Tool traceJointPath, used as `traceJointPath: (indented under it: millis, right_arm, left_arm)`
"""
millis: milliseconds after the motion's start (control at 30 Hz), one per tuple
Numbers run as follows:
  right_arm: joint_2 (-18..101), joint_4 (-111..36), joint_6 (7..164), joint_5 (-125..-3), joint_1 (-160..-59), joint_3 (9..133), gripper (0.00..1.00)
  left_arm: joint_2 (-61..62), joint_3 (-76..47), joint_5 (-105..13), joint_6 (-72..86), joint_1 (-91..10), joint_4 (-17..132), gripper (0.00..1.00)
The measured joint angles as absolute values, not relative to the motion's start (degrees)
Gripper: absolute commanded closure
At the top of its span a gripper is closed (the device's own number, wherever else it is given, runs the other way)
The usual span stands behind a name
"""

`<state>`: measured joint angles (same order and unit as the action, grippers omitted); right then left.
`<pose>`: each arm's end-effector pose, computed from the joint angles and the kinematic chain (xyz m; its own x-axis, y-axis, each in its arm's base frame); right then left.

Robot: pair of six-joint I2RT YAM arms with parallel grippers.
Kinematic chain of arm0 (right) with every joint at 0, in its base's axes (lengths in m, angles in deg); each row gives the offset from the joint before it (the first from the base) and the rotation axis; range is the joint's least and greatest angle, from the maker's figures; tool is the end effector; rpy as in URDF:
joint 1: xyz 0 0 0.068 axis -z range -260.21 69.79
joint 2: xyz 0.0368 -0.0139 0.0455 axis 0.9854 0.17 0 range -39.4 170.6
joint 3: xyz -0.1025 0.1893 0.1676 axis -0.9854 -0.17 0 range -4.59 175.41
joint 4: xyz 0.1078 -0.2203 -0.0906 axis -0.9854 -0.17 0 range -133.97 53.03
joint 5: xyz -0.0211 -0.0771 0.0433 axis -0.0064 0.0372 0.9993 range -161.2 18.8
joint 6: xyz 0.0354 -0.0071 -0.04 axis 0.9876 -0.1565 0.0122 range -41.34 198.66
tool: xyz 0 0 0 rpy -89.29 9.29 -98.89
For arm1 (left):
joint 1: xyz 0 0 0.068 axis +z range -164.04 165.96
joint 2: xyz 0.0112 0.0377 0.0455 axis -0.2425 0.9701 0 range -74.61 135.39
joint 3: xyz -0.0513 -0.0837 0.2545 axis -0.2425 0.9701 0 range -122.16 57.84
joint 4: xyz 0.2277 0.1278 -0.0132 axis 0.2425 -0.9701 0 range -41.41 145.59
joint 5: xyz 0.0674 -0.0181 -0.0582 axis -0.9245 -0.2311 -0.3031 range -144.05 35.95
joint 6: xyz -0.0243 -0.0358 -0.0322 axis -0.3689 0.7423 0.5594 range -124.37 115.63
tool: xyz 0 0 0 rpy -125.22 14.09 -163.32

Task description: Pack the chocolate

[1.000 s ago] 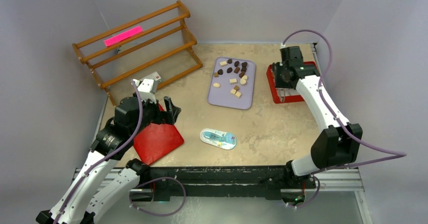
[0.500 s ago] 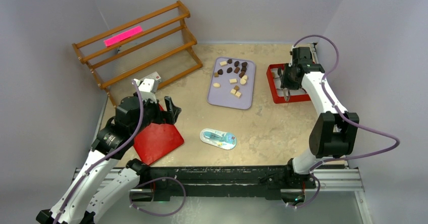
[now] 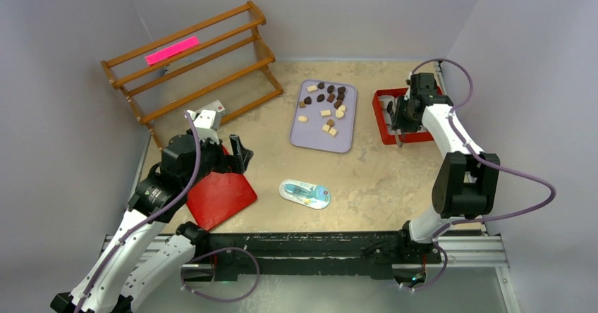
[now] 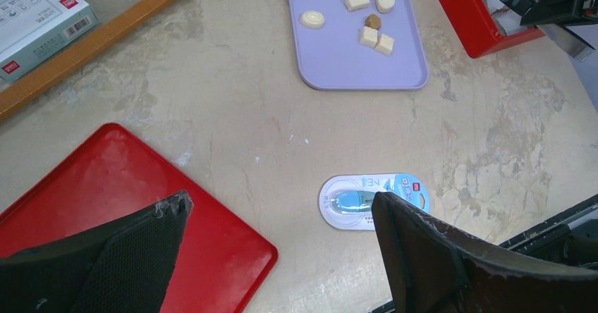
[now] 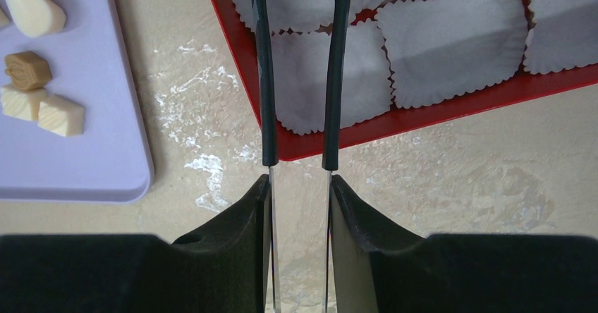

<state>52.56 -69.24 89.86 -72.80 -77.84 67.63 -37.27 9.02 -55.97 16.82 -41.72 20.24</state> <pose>0.3471 -0.0154 0.2648 -0.7610 0.2258 -0.6082 0.2104 0.9727 0.0979 0.1231 -0.0633 0.3369 -0.4921 -0.1498 -0.8576 0.2782 0.9064 -0.3180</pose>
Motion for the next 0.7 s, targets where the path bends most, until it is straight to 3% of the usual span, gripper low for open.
traceJointPath:
  millis: [700]
  right_arm:
    - [54.7, -69.2, 90.2, -71.9, -77.8, 67.2, 0.58]
  left_arm:
    - [-37.3, 9.0, -56.0, 16.8, -41.7, 20.2, 0.00]
